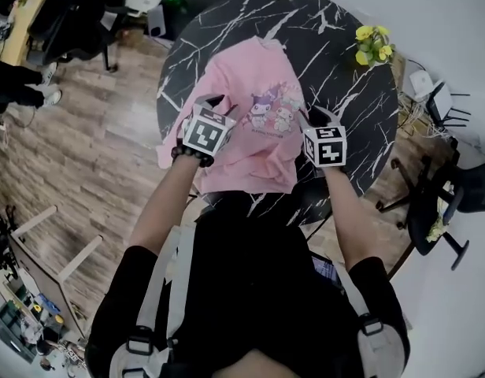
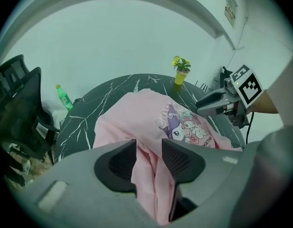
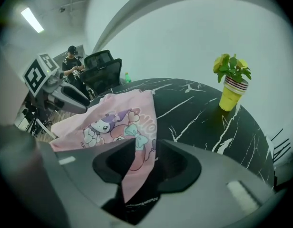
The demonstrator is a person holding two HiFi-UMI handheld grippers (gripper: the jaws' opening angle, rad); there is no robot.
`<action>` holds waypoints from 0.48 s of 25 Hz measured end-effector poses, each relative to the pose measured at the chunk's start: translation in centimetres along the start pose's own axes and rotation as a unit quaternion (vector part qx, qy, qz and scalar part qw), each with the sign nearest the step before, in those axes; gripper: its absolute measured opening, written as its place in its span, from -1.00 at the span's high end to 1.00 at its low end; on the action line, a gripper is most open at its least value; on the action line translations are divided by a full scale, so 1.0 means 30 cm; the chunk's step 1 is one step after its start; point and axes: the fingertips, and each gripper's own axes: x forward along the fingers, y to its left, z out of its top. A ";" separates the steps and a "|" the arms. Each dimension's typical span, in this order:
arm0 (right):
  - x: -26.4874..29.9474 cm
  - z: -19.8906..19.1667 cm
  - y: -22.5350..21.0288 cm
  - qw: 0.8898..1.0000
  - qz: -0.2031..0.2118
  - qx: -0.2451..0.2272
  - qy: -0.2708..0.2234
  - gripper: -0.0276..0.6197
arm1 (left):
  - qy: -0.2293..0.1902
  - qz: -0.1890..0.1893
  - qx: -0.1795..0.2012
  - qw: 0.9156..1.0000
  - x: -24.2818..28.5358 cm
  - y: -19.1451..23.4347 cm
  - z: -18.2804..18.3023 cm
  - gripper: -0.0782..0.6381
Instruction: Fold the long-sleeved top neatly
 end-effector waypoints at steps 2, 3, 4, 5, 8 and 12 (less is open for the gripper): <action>0.017 -0.002 -0.013 1.000 -0.001 0.007 0.002 0.44 | 0.002 -0.006 0.004 1.000 0.031 -0.006 0.021 0.29; 0.025 -0.002 -0.016 1.000 0.000 0.009 0.002 0.43 | 0.003 -0.009 0.005 1.000 0.046 -0.009 0.034 0.29; 0.035 -0.001 -0.018 1.000 0.000 0.012 0.003 0.43 | 0.003 -0.010 0.008 1.000 0.060 -0.010 0.049 0.29; 0.045 0.000 -0.019 1.000 0.000 0.015 0.003 0.43 | 0.005 -0.011 0.011 1.000 0.075 -0.010 0.062 0.29; 0.081 -0.006 -0.016 1.000 0.001 0.029 0.008 0.43 | 0.019 -0.012 0.018 1.000 0.127 -0.008 0.069 0.29; 0.113 -0.036 -0.009 0.998 -0.001 0.063 0.022 0.43 | 0.032 -0.005 0.014 0.999 0.173 0.007 0.015 0.30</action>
